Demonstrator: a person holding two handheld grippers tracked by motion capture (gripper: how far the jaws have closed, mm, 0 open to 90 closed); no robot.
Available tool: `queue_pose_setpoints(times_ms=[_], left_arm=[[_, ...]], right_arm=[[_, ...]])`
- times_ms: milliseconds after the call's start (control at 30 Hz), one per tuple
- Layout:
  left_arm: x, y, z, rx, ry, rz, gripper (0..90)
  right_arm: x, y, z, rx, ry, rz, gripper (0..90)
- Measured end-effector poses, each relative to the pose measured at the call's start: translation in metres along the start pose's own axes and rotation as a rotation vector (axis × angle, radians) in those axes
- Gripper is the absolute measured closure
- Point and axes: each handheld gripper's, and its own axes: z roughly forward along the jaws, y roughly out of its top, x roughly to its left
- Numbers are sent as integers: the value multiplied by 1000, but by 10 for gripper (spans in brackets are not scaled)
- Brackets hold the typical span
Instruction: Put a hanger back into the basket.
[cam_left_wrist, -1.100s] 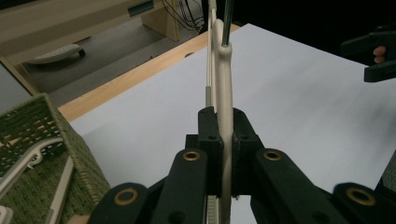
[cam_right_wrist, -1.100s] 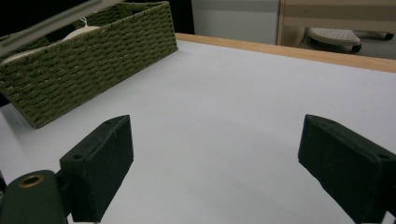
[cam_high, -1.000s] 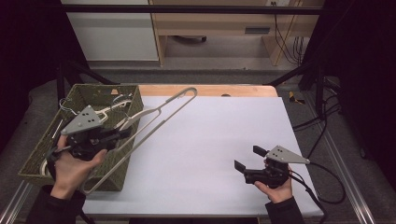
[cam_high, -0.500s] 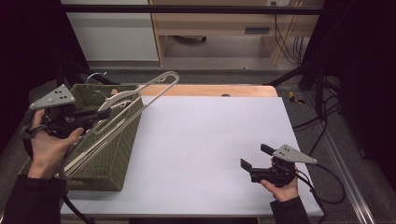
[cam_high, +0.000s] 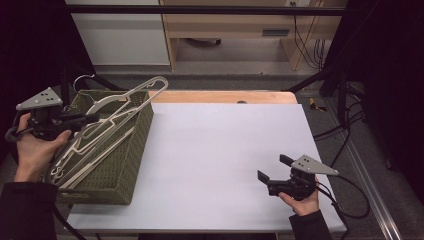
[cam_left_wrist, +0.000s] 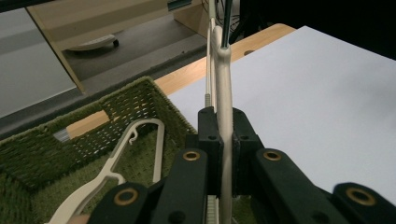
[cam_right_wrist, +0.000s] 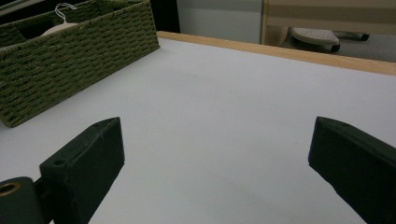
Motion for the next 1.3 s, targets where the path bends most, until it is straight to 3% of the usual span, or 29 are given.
queue_pose_setpoints(times_ms=[467, 667, 767, 967, 1133, 1300], left_arm=[[45, -24, 5, 41, 35, -41, 855], [60, -38, 7, 40, 54, -98, 856], [65, -40, 7, 29, 57, -108, 856], [71, -44, 10, 86, 103, -90, 856], [75, -55, 15, 107, 94, -110, 856], [67, -63, 29, 144, 61, -106, 855]], right_arm=[[-4, -2, 1, 10, -7, 10, 37], [-5, -1, -2, 0, -6, 9, 33], [-5, -1, -2, 3, -5, 5, 31], [-5, -1, -1, 5, -5, 4, 29], [-5, -2, -1, 8, -4, 5, 29], [-5, -1, -1, 7, -4, 6, 29]])
